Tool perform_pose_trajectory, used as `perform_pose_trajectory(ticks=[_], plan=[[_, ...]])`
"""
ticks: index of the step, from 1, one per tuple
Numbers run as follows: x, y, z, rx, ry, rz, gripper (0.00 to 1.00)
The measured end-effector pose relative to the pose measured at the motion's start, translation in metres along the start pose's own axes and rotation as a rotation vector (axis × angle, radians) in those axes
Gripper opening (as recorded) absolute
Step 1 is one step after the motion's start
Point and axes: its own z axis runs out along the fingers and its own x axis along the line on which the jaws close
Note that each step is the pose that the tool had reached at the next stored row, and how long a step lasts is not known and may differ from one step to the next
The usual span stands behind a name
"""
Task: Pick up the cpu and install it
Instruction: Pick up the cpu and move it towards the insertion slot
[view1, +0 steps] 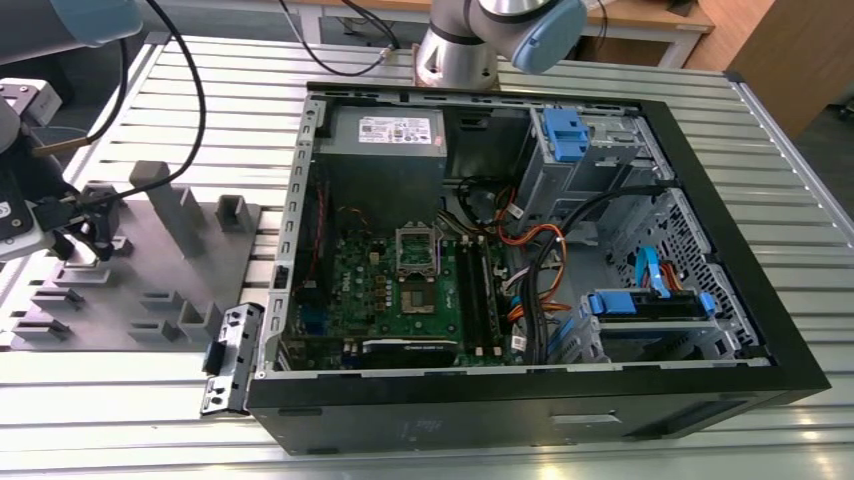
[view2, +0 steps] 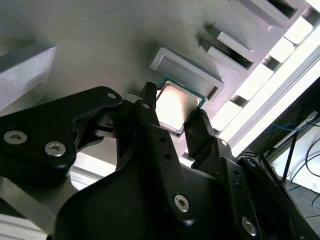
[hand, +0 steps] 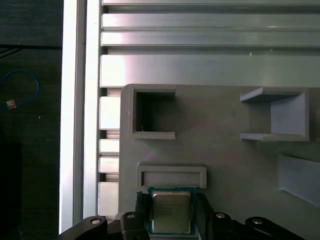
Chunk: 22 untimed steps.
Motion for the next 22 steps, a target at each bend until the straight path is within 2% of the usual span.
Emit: perform_pose_trajectory(ticks=[22], plan=[[0.0001,0.0002,-0.0053,0.0002,0.0002,0.0,0.47]])
